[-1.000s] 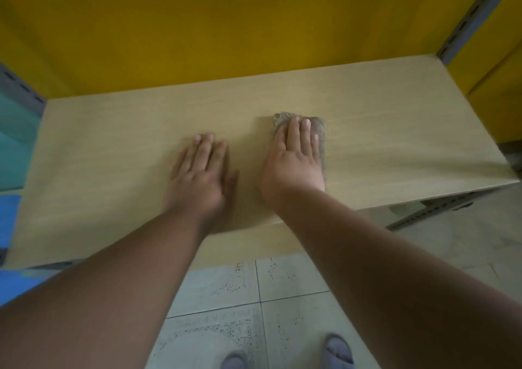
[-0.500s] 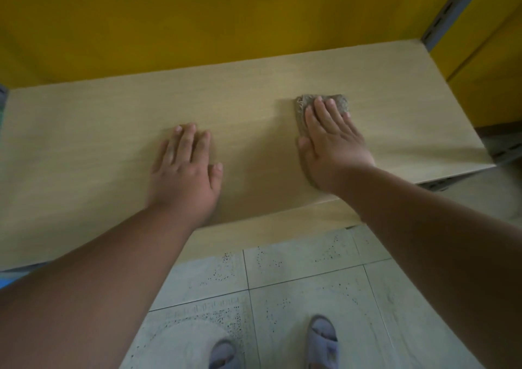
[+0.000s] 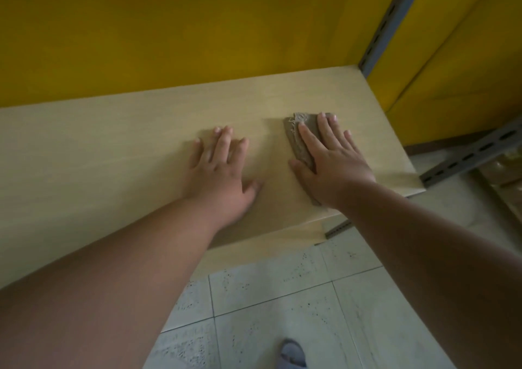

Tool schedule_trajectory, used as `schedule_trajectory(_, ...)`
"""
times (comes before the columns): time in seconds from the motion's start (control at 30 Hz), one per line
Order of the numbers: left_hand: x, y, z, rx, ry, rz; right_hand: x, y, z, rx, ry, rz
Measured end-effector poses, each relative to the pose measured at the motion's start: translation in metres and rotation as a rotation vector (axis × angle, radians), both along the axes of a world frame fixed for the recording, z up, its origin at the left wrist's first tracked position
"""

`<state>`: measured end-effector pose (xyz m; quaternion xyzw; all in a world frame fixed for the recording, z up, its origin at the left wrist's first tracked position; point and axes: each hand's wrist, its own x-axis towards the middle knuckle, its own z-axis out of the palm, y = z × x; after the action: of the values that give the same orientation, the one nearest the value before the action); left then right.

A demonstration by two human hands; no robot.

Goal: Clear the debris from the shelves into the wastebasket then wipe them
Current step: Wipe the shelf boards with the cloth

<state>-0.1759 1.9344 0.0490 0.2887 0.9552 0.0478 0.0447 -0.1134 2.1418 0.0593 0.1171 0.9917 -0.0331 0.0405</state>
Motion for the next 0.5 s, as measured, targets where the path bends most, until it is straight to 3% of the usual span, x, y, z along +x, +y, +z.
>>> schedule_trajectory(0.2,-0.002,0.045,-0.005,0.007,0.014,-0.043,0.007,0.019,-0.002,0.014,0.042,-0.004)
schedule_trajectory(0.5,-0.001,0.046,-0.012,0.055,0.074,-0.017,-0.007,0.041,-0.003,-0.057,0.065,0.014)
